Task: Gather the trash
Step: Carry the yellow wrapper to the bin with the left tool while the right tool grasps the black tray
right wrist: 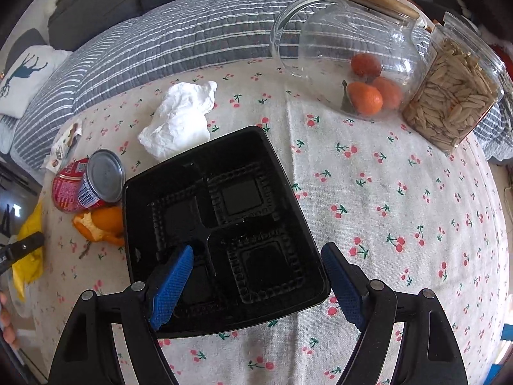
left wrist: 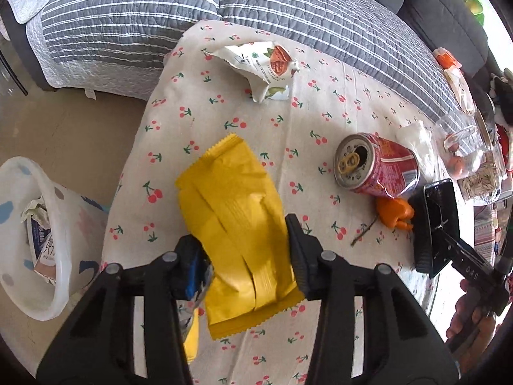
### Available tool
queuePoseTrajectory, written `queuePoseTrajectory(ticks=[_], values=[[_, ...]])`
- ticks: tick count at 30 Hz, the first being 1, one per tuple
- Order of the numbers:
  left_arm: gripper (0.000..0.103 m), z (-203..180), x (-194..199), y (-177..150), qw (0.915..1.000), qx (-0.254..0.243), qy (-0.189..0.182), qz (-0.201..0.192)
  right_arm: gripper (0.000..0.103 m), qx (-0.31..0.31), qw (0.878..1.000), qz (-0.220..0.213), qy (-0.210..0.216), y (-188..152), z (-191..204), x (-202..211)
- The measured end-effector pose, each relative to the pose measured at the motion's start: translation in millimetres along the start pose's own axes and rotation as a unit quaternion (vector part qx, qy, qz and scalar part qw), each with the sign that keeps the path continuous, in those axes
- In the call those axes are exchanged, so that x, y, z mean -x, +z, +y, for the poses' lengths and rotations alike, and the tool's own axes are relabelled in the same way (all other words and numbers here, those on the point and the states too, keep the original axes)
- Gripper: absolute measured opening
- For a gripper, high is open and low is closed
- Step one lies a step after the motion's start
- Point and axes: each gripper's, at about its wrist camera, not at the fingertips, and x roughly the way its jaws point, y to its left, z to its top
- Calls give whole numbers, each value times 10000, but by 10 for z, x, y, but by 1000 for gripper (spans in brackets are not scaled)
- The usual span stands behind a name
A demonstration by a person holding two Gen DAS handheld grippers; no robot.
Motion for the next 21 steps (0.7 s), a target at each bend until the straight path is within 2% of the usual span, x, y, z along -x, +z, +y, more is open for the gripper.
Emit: queuePoseTrajectory(ticks=[1, 2, 4, 5, 11, 21], values=[[47, -20, 11, -15, 10000, -65, -19, 21, 77, 18, 10000, 8, 17, -5, 3, -4], [47, -27, 38, -49, 9999, -135, -45, 45, 67, 57, 10000, 22, 18, -12, 10, -10], [47, -6, 87, -102, 9996, -262, -71, 75, 64, 143, 9999, 4, 49, -40, 38, 5], [47, -6, 117, -133, 9994, -332, -71, 78, 58, 194, 9998, 0, 80, -53, 63, 15], [47, 110, 227, -228, 9983, -579, -59, 66, 56, 398, 9991, 158, -17, -142, 154, 125], [47, 433, 504, -399, 9976, -689, 18, -97, 56, 734, 9973, -13, 28, -332, 451, 465]])
